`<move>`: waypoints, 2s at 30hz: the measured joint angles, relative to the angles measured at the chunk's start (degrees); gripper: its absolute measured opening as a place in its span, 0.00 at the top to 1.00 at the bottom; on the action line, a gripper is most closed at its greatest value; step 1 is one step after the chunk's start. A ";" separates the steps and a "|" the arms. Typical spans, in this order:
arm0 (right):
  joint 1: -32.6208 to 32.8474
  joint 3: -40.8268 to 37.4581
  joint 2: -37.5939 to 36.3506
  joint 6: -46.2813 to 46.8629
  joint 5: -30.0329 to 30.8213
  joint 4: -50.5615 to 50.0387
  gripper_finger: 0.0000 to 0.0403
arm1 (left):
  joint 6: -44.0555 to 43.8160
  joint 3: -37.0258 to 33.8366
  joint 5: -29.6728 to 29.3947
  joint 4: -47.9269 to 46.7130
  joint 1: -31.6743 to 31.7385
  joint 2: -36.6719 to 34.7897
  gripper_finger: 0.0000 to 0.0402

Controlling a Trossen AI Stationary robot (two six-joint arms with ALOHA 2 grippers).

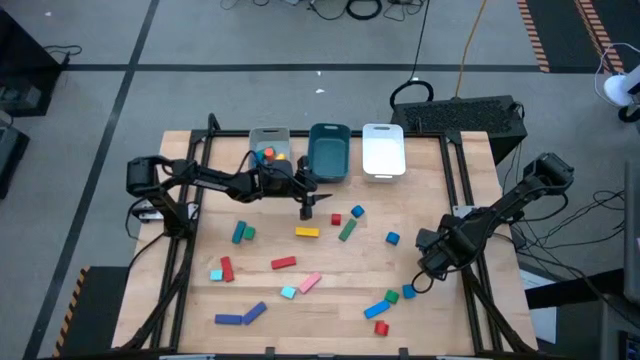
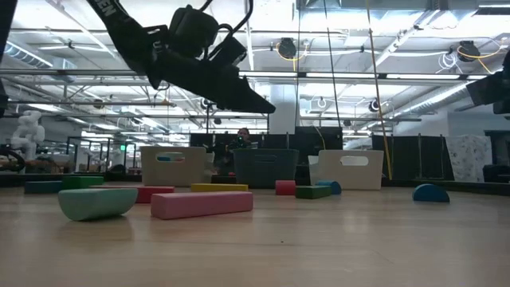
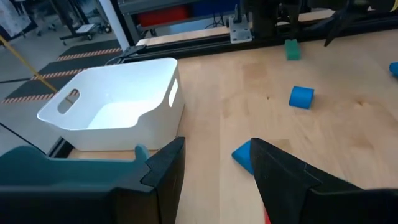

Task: Sort blocks by size
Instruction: Put the right green rectangle block into the blue bin

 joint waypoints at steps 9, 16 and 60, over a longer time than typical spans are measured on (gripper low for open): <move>-3.19 0.00 0.87 -0.15 -2.03 0.00 0.32 | 0.40 0.02 -0.03 -0.41 0.04 0.00 0.55; -8.11 0.01 5.74 -4.61 -5.71 -0.50 0.32 | 3.10 0.02 -0.05 -1.21 0.07 0.00 0.55; -18.65 3.28 6.20 -9.55 3.62 19.19 0.81 | 5.78 0.04 -0.14 -0.65 -0.88 0.00 0.55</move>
